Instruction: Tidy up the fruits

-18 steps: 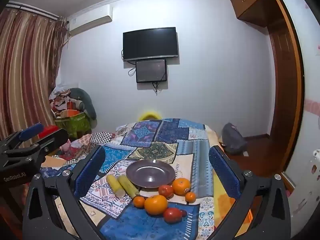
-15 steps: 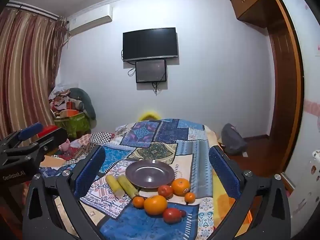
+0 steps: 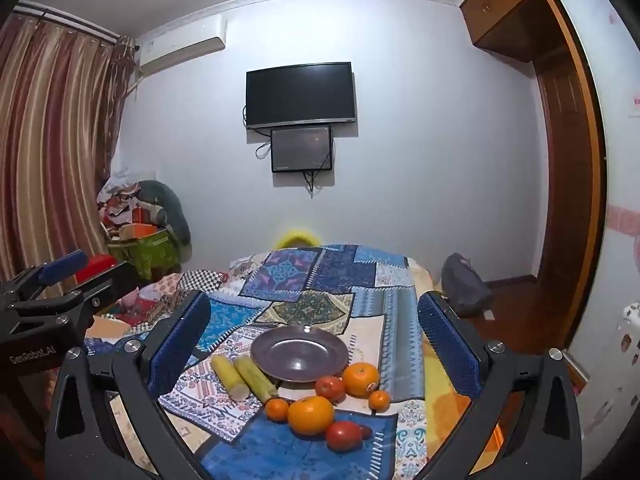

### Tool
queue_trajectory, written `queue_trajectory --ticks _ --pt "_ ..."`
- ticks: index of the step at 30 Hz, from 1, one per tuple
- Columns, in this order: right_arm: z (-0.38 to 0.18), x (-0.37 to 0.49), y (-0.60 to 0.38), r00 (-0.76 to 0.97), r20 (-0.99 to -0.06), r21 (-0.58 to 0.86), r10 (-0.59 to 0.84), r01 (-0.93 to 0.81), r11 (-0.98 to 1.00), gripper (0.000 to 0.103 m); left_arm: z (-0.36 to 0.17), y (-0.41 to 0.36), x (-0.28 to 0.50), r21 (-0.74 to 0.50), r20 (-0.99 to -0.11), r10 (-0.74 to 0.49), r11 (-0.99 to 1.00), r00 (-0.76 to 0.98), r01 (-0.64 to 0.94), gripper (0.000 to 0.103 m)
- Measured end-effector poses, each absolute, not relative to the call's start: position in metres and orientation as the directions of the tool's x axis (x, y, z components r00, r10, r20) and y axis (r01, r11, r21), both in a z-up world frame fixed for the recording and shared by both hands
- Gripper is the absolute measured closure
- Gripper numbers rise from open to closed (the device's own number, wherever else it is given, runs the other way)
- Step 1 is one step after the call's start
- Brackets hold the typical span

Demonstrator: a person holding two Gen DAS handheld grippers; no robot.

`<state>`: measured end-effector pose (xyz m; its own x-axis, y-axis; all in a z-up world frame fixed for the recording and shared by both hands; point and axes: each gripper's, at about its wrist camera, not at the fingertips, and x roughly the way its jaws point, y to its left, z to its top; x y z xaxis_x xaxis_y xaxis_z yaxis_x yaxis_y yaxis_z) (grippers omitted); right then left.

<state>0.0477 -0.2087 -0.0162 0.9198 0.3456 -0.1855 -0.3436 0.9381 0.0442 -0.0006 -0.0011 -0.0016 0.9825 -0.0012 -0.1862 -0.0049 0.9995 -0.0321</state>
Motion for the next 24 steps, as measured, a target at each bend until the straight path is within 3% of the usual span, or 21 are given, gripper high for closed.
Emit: queue_trajectory --ticks 24 --pt "-0.0205 0.0458 -0.2111 0.92 -0.17 0.061 0.354 -0.349 0.935 0.0 -0.0001 -0.0032 -0.001 -0.03 -0.178 -0.003 1.0 0.984 -0.002 0.0"
